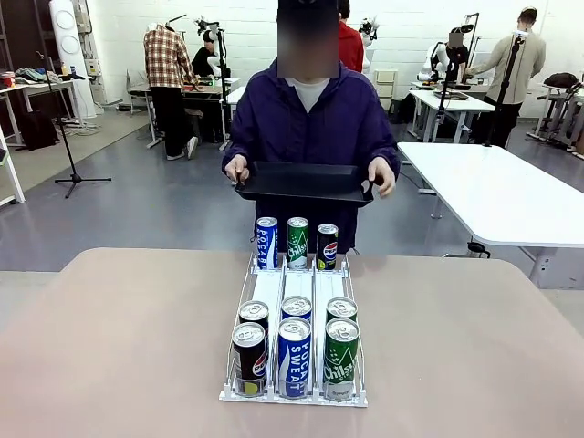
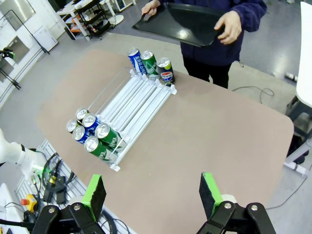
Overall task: Retrieve and hand over the desired beverage to the person.
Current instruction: Pick up a can of the same type that the person held from the Automatic Can Dispenser.
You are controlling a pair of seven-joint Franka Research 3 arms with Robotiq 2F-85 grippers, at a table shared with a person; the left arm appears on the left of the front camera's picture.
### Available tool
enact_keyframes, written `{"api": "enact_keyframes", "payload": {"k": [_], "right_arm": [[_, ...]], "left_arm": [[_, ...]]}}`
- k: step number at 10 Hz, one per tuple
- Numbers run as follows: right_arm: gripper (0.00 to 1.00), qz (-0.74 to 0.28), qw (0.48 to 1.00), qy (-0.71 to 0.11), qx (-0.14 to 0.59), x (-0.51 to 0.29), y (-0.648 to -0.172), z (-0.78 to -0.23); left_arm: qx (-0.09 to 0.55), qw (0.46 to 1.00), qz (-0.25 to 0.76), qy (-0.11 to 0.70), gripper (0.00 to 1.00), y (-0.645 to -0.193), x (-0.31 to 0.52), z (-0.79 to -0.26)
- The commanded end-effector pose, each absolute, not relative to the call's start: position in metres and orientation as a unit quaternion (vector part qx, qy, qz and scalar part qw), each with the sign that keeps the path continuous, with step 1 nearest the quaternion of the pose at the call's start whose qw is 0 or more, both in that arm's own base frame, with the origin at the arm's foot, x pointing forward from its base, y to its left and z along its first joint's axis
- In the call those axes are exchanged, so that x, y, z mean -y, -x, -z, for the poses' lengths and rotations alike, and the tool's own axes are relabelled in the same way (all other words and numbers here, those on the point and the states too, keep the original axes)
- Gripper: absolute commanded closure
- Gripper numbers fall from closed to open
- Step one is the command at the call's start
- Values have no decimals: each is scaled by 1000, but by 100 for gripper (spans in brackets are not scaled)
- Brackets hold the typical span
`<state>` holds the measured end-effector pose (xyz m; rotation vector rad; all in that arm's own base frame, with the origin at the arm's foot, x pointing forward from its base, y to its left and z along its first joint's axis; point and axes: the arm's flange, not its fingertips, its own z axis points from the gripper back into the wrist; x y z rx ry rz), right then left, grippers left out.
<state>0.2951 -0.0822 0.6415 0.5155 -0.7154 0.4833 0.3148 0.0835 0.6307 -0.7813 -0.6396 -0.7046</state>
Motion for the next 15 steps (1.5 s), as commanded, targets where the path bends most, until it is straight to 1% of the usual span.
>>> {"api": "enact_keyframes", "payload": {"k": [1, 15], "right_arm": [[0, -239, 870, -259, 345, 81, -296, -641], [0, -239, 870, -259, 345, 81, -296, -641]], "left_arm": [[307, 809, 339, 369, 0, -316, -84, -630], [307, 809, 339, 369, 0, -316, -84, -630]]}}
